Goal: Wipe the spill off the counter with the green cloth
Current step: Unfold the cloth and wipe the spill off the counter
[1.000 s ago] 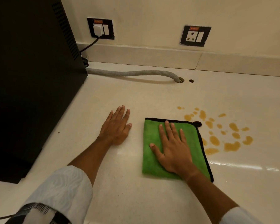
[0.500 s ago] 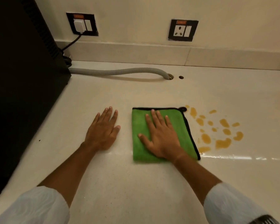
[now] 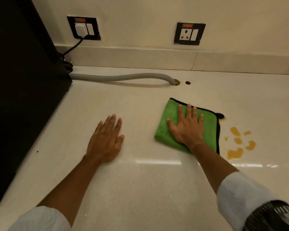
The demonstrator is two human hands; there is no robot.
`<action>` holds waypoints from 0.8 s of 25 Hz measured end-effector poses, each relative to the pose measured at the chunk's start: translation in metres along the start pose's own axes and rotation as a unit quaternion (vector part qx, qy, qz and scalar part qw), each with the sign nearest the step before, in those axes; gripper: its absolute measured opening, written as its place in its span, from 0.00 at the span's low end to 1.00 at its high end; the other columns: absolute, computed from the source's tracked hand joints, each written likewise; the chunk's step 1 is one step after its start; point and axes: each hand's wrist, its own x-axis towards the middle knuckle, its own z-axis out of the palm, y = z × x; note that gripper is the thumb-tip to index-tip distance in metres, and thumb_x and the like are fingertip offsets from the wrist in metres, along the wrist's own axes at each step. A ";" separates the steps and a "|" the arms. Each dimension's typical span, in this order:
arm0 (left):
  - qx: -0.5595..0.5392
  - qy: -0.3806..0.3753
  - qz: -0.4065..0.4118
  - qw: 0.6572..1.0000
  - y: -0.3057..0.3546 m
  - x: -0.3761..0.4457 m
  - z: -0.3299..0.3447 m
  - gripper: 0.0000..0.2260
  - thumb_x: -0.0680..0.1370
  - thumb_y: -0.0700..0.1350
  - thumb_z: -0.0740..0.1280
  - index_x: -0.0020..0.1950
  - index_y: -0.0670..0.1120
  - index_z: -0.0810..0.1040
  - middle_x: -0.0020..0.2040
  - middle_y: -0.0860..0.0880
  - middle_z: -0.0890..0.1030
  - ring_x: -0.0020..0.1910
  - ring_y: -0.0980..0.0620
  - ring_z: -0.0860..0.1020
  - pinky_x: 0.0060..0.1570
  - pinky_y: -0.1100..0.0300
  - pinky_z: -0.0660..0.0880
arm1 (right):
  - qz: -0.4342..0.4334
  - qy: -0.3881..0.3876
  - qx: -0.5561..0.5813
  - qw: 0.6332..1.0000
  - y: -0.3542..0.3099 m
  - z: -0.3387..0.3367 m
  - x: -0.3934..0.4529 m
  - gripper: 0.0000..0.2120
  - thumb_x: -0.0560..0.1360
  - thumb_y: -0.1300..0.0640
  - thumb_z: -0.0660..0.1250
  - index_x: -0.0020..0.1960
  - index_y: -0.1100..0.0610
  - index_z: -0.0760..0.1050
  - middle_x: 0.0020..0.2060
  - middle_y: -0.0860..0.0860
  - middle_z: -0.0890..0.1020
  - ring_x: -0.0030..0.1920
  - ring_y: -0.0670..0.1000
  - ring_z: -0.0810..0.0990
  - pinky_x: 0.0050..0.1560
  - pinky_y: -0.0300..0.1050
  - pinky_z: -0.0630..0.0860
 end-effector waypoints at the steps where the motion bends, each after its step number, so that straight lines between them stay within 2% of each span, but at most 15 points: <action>1: 0.000 0.000 0.003 1.000 -0.001 0.001 0.000 0.35 0.73 0.61 0.37 0.79 0.49 0.42 0.80 0.47 0.44 0.79 0.52 0.42 0.77 0.52 0.41 | -0.027 -0.011 -0.012 0.999 0.000 -0.001 0.005 0.40 0.74 0.30 0.42 0.79 0.50 0.44 0.79 0.59 0.47 0.79 0.59 0.44 0.76 0.65 0.43; 5: -0.022 -0.013 -0.006 1.000 0.004 0.001 -0.005 0.35 0.74 0.61 0.39 0.79 0.48 0.43 0.80 0.46 0.44 0.79 0.51 0.42 0.77 0.52 0.40 | -0.166 -0.021 -0.026 0.986 0.009 -0.005 -0.034 0.38 0.74 0.30 0.40 0.79 0.46 0.42 0.79 0.56 0.45 0.79 0.55 0.42 0.77 0.61 0.43; 7: -0.016 -0.025 -0.021 0.999 0.014 0.004 -0.008 0.34 0.75 0.60 0.42 0.79 0.47 0.43 0.80 0.45 0.43 0.79 0.49 0.41 0.77 0.51 0.39 | -0.178 -0.010 -0.017 0.984 0.022 -0.005 -0.069 0.37 0.75 0.30 0.41 0.79 0.46 0.43 0.79 0.54 0.45 0.79 0.53 0.42 0.78 0.59 0.43; 10: -0.025 -0.020 -0.009 0.999 0.039 0.013 -0.003 0.35 0.75 0.60 0.44 0.79 0.46 0.42 0.80 0.44 0.41 0.79 0.48 0.39 0.77 0.50 0.38 | -0.023 0.024 -0.008 0.999 0.037 -0.003 -0.087 0.40 0.74 0.29 0.41 0.79 0.50 0.45 0.79 0.57 0.46 0.79 0.55 0.43 0.77 0.59 0.42; 12: -0.027 -0.022 0.012 0.999 0.054 0.022 0.000 0.35 0.76 0.60 0.44 0.79 0.46 0.41 0.80 0.44 0.40 0.78 0.48 0.38 0.77 0.50 0.38 | 0.076 0.026 0.007 0.997 0.040 -0.003 -0.072 0.43 0.73 0.28 0.43 0.79 0.53 0.44 0.79 0.60 0.46 0.79 0.58 0.42 0.77 0.62 0.42; 14: -0.028 -0.030 0.026 0.999 0.063 0.031 0.002 0.35 0.76 0.61 0.44 0.78 0.46 0.41 0.80 0.44 0.40 0.78 0.48 0.38 0.77 0.51 0.38 | 0.108 0.019 0.025 0.994 0.039 -0.005 -0.047 0.44 0.72 0.28 0.43 0.79 0.55 0.43 0.78 0.63 0.45 0.78 0.60 0.42 0.76 0.64 0.43; 16: -0.020 -0.033 0.033 0.999 0.066 0.037 0.005 0.34 0.77 0.61 0.45 0.78 0.46 0.40 0.80 0.44 0.40 0.78 0.49 0.39 0.76 0.51 0.37 | 0.076 0.009 0.010 0.997 0.041 -0.006 -0.028 0.44 0.72 0.28 0.42 0.79 0.54 0.43 0.78 0.63 0.46 0.78 0.61 0.43 0.76 0.64 0.44; 20: 0.003 -0.024 0.033 0.999 0.068 0.036 0.009 0.34 0.76 0.62 0.44 0.79 0.47 0.41 0.80 0.45 0.41 0.79 0.50 0.40 0.77 0.50 0.39 | -0.068 -0.003 -0.019 0.997 0.055 -0.010 -0.046 0.41 0.73 0.29 0.40 0.79 0.51 0.44 0.79 0.60 0.46 0.79 0.57 0.43 0.77 0.60 0.44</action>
